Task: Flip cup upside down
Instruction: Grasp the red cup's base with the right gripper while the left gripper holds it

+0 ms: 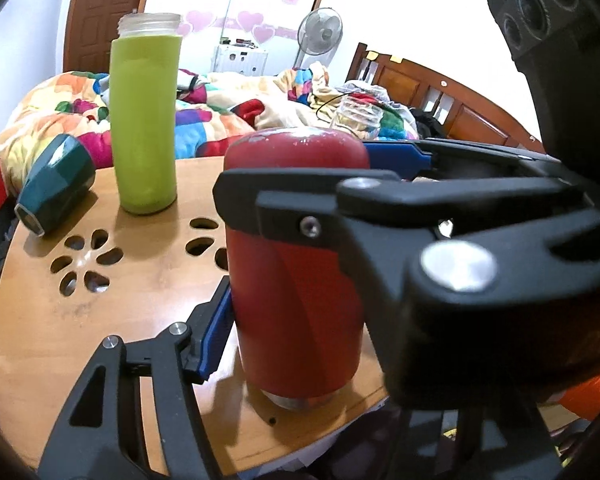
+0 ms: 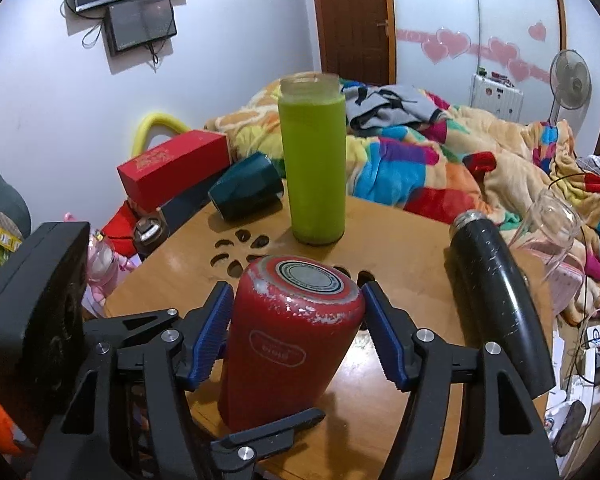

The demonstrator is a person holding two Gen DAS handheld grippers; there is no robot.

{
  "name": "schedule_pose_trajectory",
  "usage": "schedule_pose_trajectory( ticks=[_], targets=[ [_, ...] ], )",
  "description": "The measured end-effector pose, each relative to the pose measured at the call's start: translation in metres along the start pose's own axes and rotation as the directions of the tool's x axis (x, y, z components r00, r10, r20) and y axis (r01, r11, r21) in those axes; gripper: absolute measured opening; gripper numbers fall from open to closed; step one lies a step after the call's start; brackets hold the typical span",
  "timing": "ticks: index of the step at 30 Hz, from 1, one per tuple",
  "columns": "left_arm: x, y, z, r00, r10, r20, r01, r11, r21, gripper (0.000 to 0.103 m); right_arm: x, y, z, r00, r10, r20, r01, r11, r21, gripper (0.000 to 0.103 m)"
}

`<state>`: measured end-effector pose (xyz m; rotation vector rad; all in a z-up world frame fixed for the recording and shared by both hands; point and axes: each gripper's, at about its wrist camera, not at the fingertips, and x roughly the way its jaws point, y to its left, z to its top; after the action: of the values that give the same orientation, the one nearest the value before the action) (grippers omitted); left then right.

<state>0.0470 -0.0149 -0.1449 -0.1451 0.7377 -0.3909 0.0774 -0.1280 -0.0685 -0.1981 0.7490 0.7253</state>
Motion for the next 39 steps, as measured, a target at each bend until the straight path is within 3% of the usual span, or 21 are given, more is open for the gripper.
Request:
schedule_pose_trajectory(
  ticks=[9, 23, 32, 36, 39],
  targets=[
    [0.004, -0.013, 0.004, 0.997, -0.038, 0.066, 0.034, 0.998, 0.059, 0.061, -0.017, -0.01, 0.002, 0.997, -0.048, 0.066, 0.049, 0.999, -0.005, 0.062],
    [0.0, -0.004, -0.014, 0.996, -0.007, 0.086, 0.002, 0.999, 0.054, 0.061, -0.019, -0.015, -0.016, 0.999, 0.037, 0.015, -0.037, 0.999, 0.026, 0.061],
    [0.005, 0.001, -0.028, 0.996, 0.029, 0.089, -0.033, 0.999, 0.038, 0.061, 0.022, -0.057, -0.025, 0.979, 0.174, -0.106, -0.143, 0.957, 0.252, 0.064],
    [0.008, 0.006, -0.027, 0.996, 0.05, 0.074, -0.052, 0.998, 0.03, 0.061, 0.043, -0.078, -0.031, 0.953, 0.276, -0.122, -0.21, 0.897, 0.388, 0.065],
    [0.008, 0.003, -0.029, 0.996, 0.065, 0.066, -0.069, 0.996, 0.062, 0.061, 0.055, -0.085, -0.031, 0.94, 0.302, -0.158, -0.207, 0.875, 0.438, 0.069]
  ],
)
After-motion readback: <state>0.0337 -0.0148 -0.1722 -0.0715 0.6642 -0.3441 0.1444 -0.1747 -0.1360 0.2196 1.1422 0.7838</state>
